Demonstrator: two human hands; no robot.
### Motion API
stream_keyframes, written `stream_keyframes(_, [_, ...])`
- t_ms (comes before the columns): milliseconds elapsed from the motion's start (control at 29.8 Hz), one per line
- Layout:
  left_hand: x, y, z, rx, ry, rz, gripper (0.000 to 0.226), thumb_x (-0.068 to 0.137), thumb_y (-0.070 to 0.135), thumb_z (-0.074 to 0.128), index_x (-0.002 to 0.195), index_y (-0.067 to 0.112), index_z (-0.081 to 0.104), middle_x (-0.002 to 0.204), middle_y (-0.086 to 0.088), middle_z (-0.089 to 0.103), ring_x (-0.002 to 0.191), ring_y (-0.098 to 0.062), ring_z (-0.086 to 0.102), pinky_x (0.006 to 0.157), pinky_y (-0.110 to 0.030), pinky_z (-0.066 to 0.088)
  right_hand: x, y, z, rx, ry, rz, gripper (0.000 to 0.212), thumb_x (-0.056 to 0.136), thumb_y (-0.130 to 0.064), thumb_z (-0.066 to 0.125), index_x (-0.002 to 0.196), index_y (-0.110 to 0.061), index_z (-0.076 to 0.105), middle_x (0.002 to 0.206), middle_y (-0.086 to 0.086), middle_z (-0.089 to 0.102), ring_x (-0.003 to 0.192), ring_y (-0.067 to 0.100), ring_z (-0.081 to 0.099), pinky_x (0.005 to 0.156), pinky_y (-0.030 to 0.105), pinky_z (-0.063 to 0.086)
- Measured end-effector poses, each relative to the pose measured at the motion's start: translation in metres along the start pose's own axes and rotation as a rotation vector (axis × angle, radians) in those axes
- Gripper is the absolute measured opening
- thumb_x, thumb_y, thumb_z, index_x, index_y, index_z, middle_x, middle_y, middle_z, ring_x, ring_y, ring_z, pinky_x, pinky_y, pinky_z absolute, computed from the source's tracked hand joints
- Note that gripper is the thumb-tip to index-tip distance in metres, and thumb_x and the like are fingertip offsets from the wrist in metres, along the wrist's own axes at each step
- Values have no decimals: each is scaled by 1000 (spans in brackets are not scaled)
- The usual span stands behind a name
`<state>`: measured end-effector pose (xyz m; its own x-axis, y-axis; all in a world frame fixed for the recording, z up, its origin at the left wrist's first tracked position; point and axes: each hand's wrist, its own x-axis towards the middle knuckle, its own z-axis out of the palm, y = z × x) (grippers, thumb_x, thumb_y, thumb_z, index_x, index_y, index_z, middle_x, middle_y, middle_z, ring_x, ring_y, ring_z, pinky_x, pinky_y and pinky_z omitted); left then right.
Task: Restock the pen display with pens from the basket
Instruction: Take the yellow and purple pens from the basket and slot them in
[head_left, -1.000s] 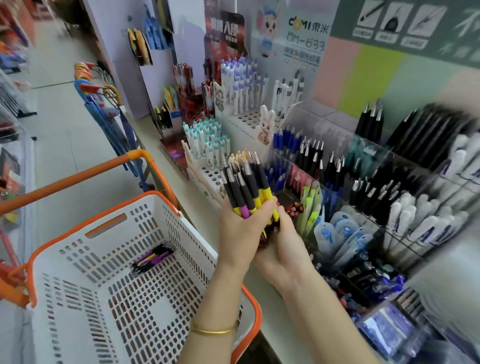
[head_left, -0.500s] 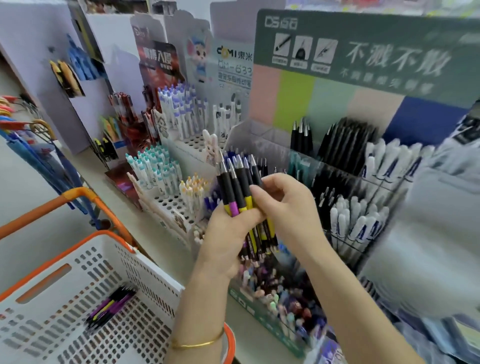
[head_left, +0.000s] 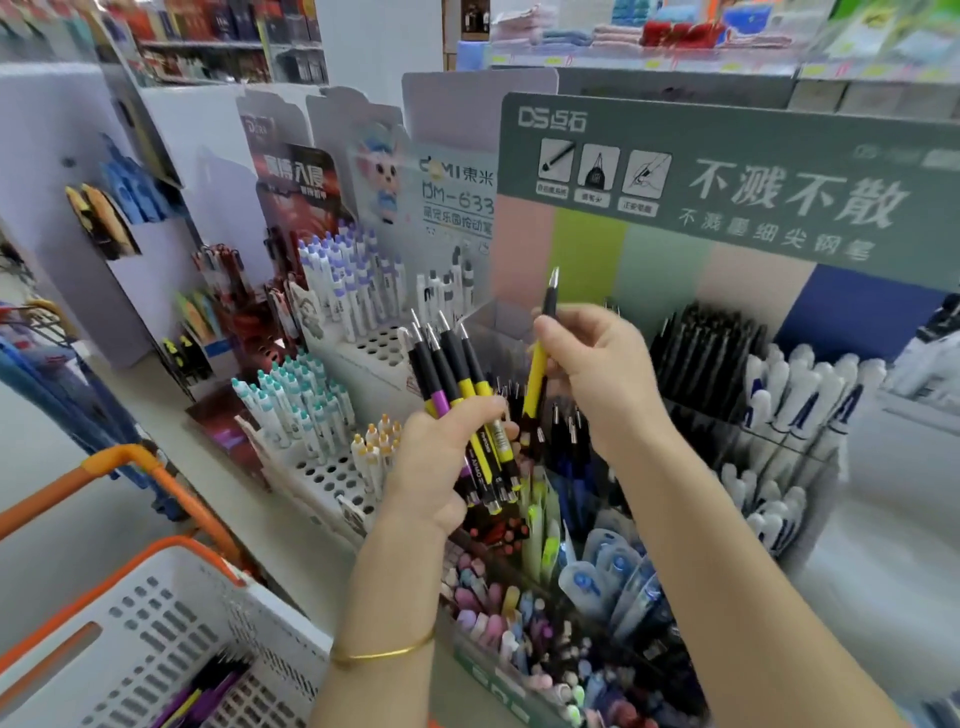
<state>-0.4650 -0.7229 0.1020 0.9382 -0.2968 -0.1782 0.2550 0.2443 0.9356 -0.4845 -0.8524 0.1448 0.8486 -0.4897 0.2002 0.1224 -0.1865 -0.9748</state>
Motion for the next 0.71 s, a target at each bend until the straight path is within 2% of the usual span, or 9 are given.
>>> stream_keyframes(67, [7, 4, -3, -15, 1, -8, 4, 86, 8, 67, 84, 5, 66, 62, -6, 69, 58, -17, 67, 57, -31, 57, 17, -11, 0, -190, 138, -182, 3, 93, -16, 58, 94, -15, 61, 80, -2, 65, 73, 14, 64, 69, 37, 56])
stream_keyframes(134, [14, 8, -4, -1, -4, -1, 4, 86, 7, 66, 84, 5, 65, 61, -6, 69, 56, -15, 66, 55, -29, 56, 31, -22, 1, -396, 202, -309, 8, 93, -16, 59, 100, -12, 58, 87, -2, 63, 83, 19, 62, 79, 40, 52])
stream_keyframes(201, [20, 13, -4, 1, -18, 3, 4, 87, 7, 66, 83, 5, 65, 61, -6, 68, 56, -16, 66, 56, -30, 56, 42, -29, 3, -604, 203, -352, 17, 94, -16, 58, 107, -7, 52, 90, 2, 61, 85, 25, 59, 77, 41, 49])
stream_keyframes(302, [28, 18, -3, -11, -52, 10, 6, 87, 5, 65, 81, 4, 64, 61, -6, 67, 56, -15, 66, 54, -28, 55, 52, -35, 10, -843, 193, -365, 21, 95, -22, 54, 106, -7, 45, 90, 7, 61, 81, 32, 57, 66, 38, 45])
stream_keyframes(403, [34, 23, -3, -8, -86, 12, 6, 87, 4, 65, 81, 5, 64, 65, -8, 67, 58, -16, 66, 55, -29, 56, 58, -40, 13, -854, 245, -387, 19, 94, -24, 53, 103, -9, 46, 87, 4, 59, 80, 30, 54, 63, 34, 40])
stream_keyframes(537, [38, 26, -2, -6, -130, 5, 3, 87, 6, 65, 85, 4, 64, 67, -8, 69, 59, -17, 67, 54, -28, 56, 63, -34, 13, -970, 159, -333, 18, 94, -25, 56, 88, -13, 44, 87, 3, 52, 86, 29, 55, 66, 32, 37])
stream_keyframes(638, [40, 26, 1, -20, -147, 4, 2, 87, 5, 65, 87, 4, 64, 72, -10, 67, 62, -17, 68, 54, -29, 56, 66, -22, 15, -1228, 43, -240, 40, 94, -36, 56, 66, -13, 40, 79, 3, 48, 92, 32, 57, 70, 32, 34])
stream_keyframes(705, [41, 26, 3, -30, -160, 1, 2, 86, 5, 65, 88, 4, 63, 72, -10, 67, 62, -17, 69, 54, -29, 56, 67, -18, 19, -1359, 0, -182, 45, 94, -41, 54, 62, -14, 37, 80, 5, 50, 101, 31, 53, 76, 34, 31])
